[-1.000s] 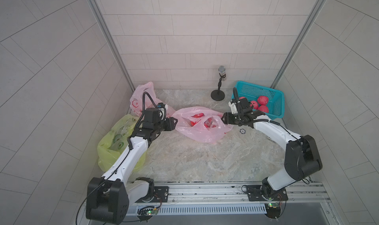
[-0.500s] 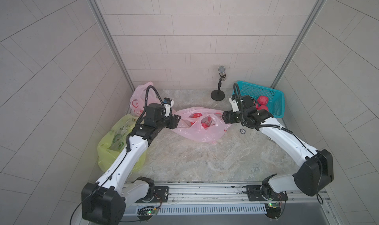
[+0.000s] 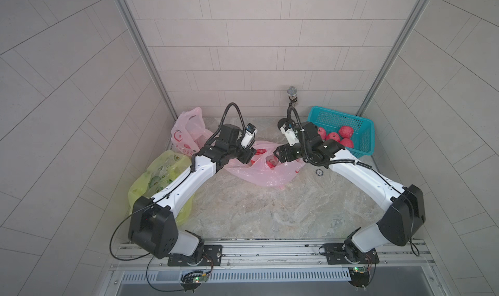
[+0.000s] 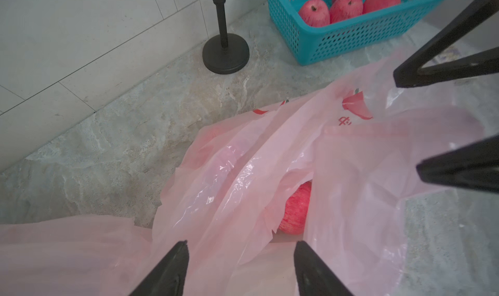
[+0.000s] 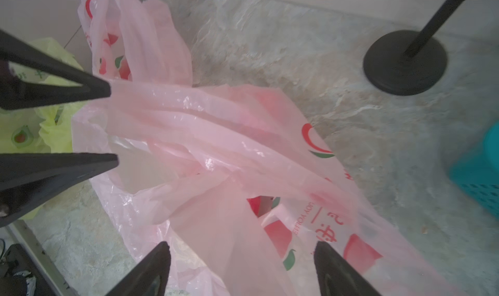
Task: Untie the knot of a plastic bag & take out the apple
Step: Untie the plastic bag at the center of the board.
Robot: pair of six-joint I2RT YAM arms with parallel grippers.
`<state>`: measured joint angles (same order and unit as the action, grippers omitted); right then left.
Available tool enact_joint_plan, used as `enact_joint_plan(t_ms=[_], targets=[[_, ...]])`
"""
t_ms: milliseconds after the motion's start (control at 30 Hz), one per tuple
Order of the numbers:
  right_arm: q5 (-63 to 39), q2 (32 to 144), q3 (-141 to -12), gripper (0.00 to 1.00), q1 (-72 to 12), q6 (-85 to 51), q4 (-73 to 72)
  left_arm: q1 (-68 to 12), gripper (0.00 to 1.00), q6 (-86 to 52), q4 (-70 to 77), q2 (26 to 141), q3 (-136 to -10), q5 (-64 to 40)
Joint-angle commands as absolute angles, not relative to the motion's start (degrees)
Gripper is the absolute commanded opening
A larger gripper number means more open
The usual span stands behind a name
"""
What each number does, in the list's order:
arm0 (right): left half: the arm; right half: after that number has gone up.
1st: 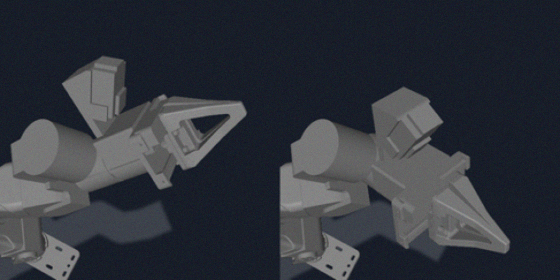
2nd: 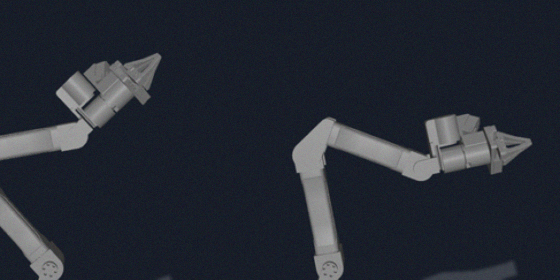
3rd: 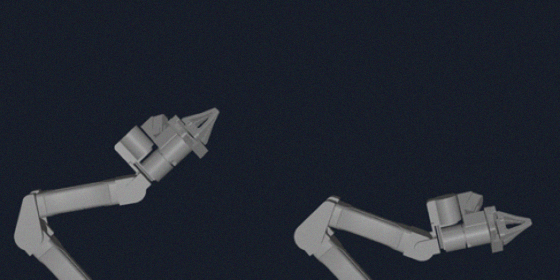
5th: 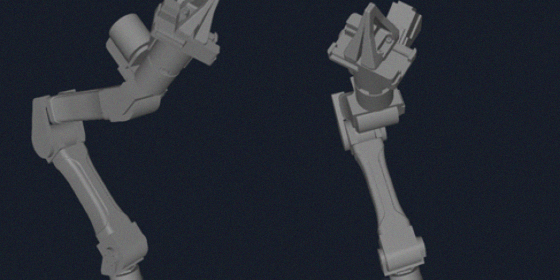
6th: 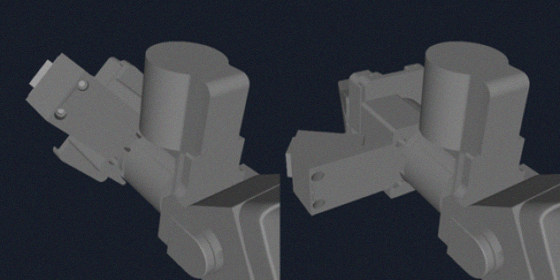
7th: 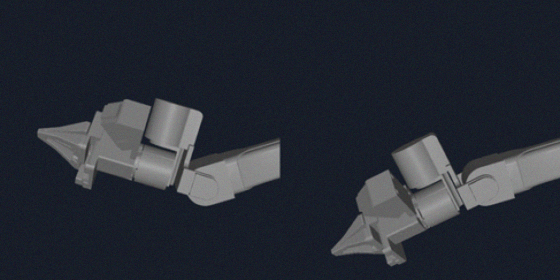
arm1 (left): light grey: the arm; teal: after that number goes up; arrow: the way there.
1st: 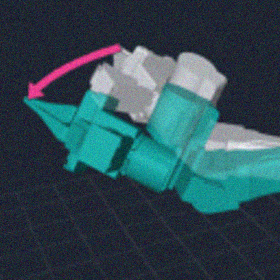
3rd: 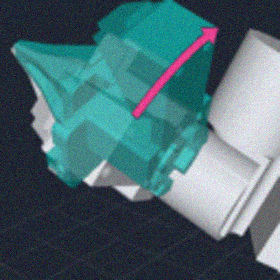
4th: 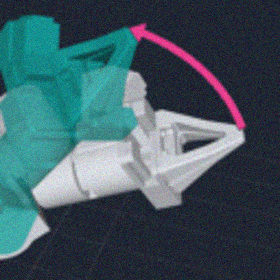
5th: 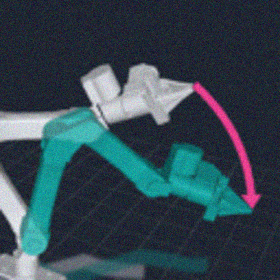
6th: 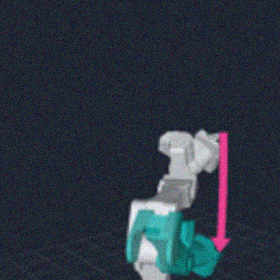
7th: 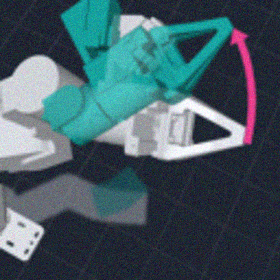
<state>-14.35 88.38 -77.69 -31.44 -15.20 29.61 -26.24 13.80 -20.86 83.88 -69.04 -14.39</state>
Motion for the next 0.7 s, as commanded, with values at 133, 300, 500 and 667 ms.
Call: enact_joint_plan(t_ms=[133, 300, 500, 667], targets=[[-18.21, 89.9, -75.99, 0.75, -33.17, -13.36, 28.8, -28.21, 0.7, 23.34, -19.65, 90.45, -73.74, -10.86], [-21.05, 91.07, -74.38, 0.52, -34.93, -12.66, 28.88, -28.3, 0.65, 24.25, -18.7, 96.96, -77.23, -9.15], [-24.25, 91.87, -69.83, 0.27, -36.81, -12.92, 31.69, -27.98, 0.23, 20.63, -17.75, 106.71, -85.21, -0.31], [-22.94, 88.05, -60.27, 0.09, -36.75, -16.01, 30.81, -24.16, 0.0, 9.85, -21.96, 113.53, -95.97, -3.12]])
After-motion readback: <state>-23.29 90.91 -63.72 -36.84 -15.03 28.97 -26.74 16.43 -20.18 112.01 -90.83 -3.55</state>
